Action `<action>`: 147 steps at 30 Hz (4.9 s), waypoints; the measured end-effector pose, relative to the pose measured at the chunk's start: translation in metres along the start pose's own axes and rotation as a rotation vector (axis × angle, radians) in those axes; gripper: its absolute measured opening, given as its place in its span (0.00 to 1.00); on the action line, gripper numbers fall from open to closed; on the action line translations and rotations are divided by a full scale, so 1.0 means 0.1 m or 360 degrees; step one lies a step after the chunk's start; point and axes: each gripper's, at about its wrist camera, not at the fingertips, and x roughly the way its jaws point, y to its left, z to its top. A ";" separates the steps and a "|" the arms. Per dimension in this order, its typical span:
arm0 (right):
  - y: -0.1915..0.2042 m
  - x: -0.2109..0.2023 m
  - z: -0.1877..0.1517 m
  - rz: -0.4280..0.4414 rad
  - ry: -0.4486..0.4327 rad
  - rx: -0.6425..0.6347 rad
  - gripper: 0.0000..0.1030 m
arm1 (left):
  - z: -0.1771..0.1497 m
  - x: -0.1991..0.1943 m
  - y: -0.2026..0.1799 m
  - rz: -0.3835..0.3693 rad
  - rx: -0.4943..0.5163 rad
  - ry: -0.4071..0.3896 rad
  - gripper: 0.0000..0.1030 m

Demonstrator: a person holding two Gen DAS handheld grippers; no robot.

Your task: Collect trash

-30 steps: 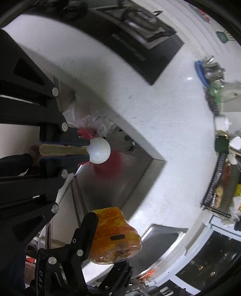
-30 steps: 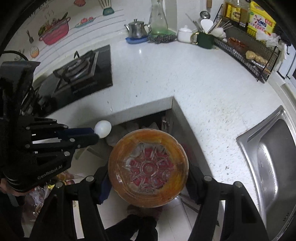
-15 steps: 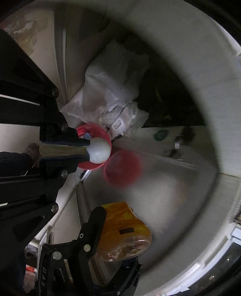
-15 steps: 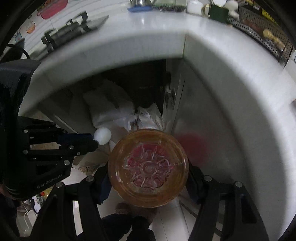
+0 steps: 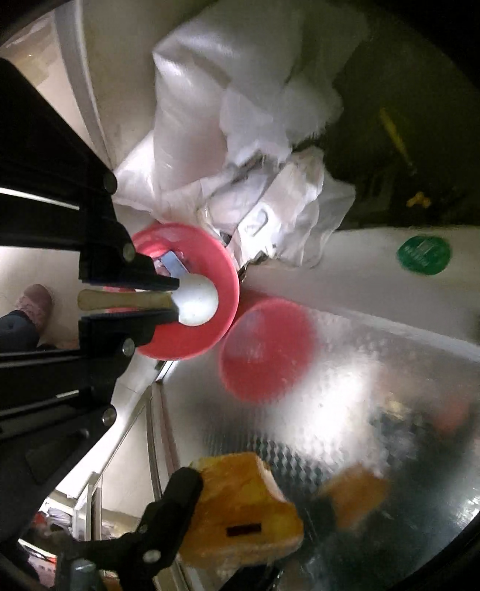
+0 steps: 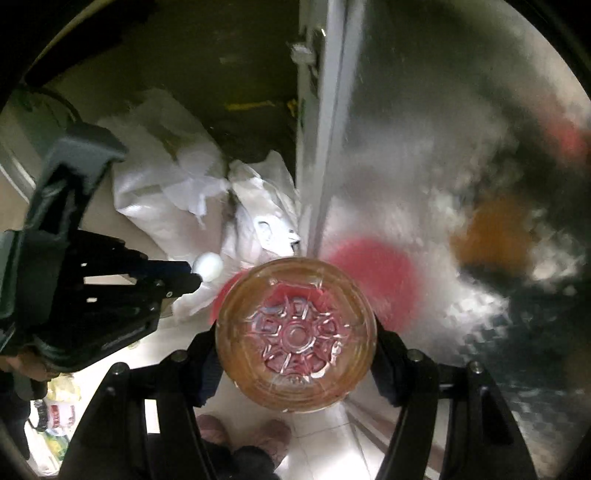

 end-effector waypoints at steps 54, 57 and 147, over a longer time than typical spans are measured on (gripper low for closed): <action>0.43 -0.66 0.29 0.0128 0.0117 -0.0197 0.99 | -0.54 -1.76 0.18 0.0271 -0.0355 -0.0027 1.00; 0.43 -1.13 0.44 0.0157 0.0092 -0.0195 0.99 | -0.43 -2.32 0.09 0.0313 -0.0381 -0.0071 1.00; 0.62 -5.75 -0.38 -0.0278 -0.0725 0.0437 0.99 | -1.13 -6.54 -1.70 0.0215 0.0058 -0.1007 1.00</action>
